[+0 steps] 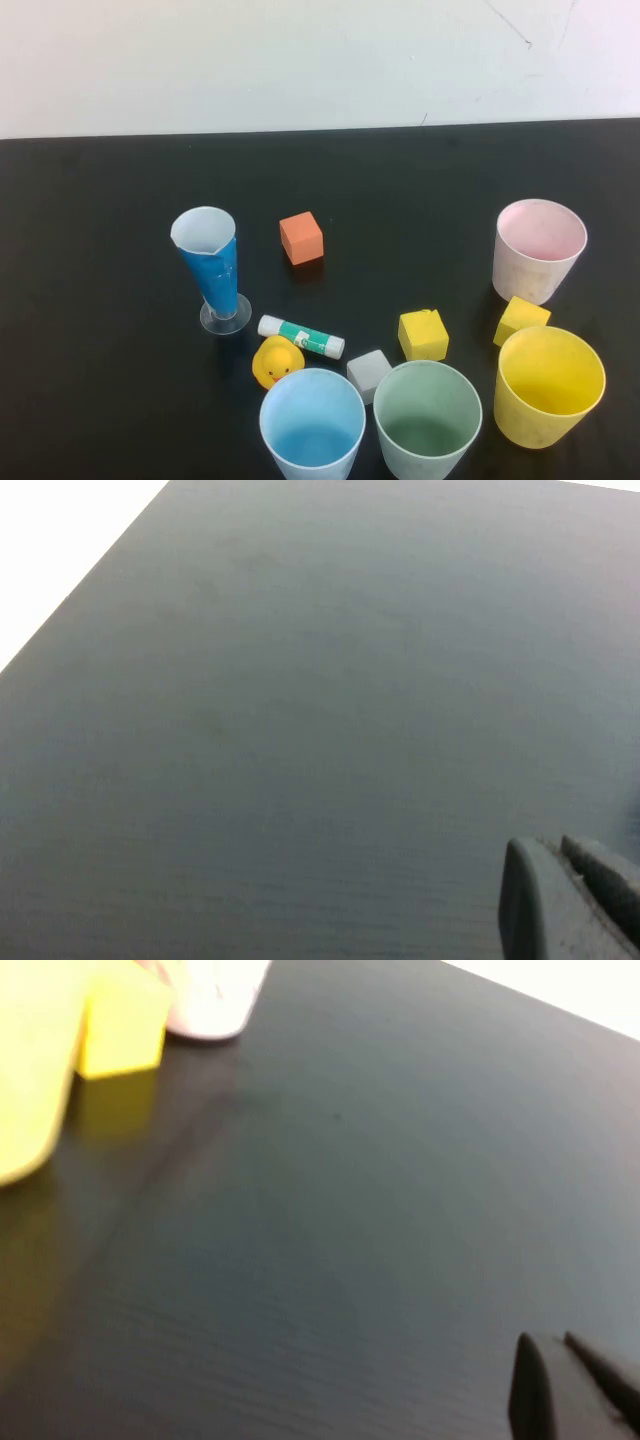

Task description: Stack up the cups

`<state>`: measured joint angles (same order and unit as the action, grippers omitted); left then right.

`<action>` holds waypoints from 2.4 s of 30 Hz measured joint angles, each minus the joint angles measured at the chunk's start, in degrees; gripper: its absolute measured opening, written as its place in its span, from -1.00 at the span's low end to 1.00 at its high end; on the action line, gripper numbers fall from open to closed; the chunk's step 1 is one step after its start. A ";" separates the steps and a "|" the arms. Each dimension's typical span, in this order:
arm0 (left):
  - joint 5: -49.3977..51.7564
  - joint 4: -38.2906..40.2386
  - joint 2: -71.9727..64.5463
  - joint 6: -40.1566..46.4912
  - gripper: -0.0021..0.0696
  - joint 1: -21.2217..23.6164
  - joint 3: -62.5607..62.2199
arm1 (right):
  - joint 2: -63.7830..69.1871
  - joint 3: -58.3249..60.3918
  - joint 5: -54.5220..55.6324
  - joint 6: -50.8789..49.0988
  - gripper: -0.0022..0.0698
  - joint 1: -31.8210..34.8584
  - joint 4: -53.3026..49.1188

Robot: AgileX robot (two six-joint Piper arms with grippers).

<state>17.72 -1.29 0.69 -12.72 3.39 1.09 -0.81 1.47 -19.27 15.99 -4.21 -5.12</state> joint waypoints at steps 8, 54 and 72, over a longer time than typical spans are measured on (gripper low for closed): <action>0.00 0.00 0.00 0.12 -0.95 0.00 0.00 | 0.00 0.00 0.00 0.00 -0.95 0.00 -4.22; -10.29 45.38 0.00 -14.51 -0.95 0.00 0.11 | 0.00 0.10 13.10 -8.06 -0.95 0.00 36.96; 26.77 36.99 -27.42 30.18 -0.95 -0.86 -39.00 | 0.36 0.10 7.92 -6.33 -0.95 0.00 37.09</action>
<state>44.50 35.70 -26.73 17.46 2.52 -37.91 -0.45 1.57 -11.35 9.66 -4.21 31.97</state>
